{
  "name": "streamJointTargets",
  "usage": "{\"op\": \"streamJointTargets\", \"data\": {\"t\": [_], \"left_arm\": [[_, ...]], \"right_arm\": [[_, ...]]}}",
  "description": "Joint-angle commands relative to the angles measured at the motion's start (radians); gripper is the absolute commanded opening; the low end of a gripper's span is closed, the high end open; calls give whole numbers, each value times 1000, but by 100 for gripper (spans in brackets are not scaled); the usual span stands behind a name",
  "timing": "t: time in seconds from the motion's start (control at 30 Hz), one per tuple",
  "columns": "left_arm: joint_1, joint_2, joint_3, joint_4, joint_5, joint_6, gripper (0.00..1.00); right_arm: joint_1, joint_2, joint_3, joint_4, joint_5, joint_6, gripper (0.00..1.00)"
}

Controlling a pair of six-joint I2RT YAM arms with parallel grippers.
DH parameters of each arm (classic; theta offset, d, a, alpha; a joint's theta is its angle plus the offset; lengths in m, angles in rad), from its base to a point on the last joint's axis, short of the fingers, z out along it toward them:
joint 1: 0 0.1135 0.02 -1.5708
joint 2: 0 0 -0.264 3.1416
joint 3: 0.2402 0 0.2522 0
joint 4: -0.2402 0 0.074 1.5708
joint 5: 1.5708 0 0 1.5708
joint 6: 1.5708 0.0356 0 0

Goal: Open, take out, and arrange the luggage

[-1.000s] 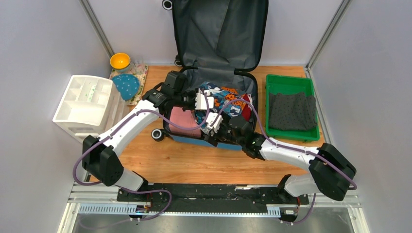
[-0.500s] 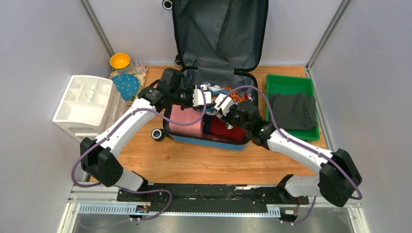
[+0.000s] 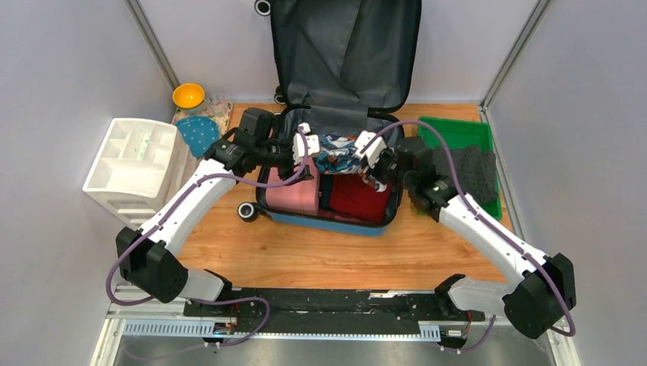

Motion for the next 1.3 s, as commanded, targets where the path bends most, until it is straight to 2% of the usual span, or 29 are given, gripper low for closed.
{"op": "streamJointTargets", "data": {"t": [0.0, 0.33, 0.63, 0.77, 0.93, 1.17, 1.27], "left_arm": [[1, -54, -50, 158, 7, -136, 74], [-1, -36, -87, 272, 12, -259, 74], [-1, -13, -93, 307, 41, -299, 74], [1, 8, -81, 316, 56, -316, 74], [1, 47, -49, 306, 55, -325, 74], [1, 106, 14, 234, 24, -313, 74], [1, 126, 32, 214, 10, -313, 74]], "right_arm": [[-124, -53, 183, -60, -89, -52, 0], [-390, -87, 433, -216, -240, -92, 0], [-743, -48, 550, -233, -347, -169, 0], [-897, 17, 557, -119, -413, -180, 0], [-993, 177, 609, 30, -484, -180, 0], [-1007, 455, 804, 234, -522, -123, 0], [-1007, 541, 850, 296, -588, -135, 0]]}}
